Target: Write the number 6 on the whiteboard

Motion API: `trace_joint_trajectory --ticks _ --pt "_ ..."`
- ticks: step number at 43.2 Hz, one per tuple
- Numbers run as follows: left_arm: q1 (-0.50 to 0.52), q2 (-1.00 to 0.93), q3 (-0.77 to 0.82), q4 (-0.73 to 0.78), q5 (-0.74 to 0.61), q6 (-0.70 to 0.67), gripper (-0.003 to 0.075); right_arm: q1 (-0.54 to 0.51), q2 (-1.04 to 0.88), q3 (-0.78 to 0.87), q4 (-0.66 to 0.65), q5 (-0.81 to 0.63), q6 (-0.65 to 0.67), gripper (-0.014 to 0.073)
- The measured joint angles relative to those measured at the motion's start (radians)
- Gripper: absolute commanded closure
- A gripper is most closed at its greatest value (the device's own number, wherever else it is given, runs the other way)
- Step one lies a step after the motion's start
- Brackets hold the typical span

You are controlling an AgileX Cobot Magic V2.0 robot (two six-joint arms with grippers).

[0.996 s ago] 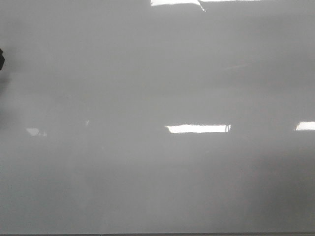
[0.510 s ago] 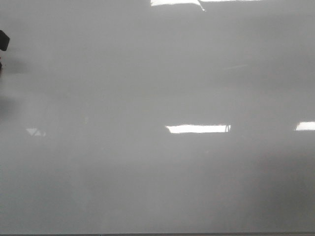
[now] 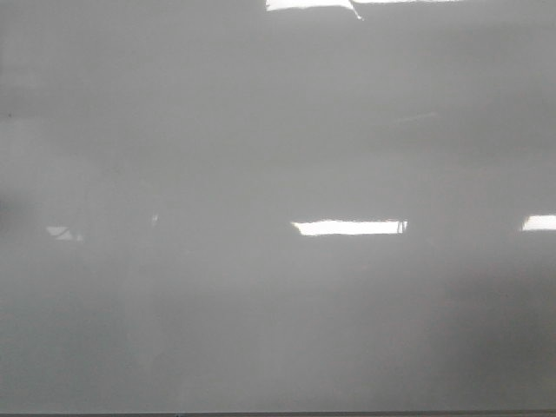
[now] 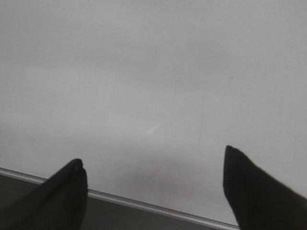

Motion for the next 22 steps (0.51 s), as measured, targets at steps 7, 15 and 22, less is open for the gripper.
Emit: trace_joint_trajectory --ticks 7,15,22 --pt "-0.061 -0.042 -0.092 0.002 0.228 0.142 0.0701 0.000 0.008 -0.027 0.000 0.047 0.000 -0.0008" --pt "-0.175 -0.043 -0.173 -0.052 0.440 0.357 0.0701 0.000 0.031 -0.052 0.000 0.088 0.000 -0.0008" --pt "-0.282 -0.022 -0.204 -0.180 0.530 0.544 0.0701 0.000 0.049 -0.058 0.000 0.109 0.000 -0.0008"
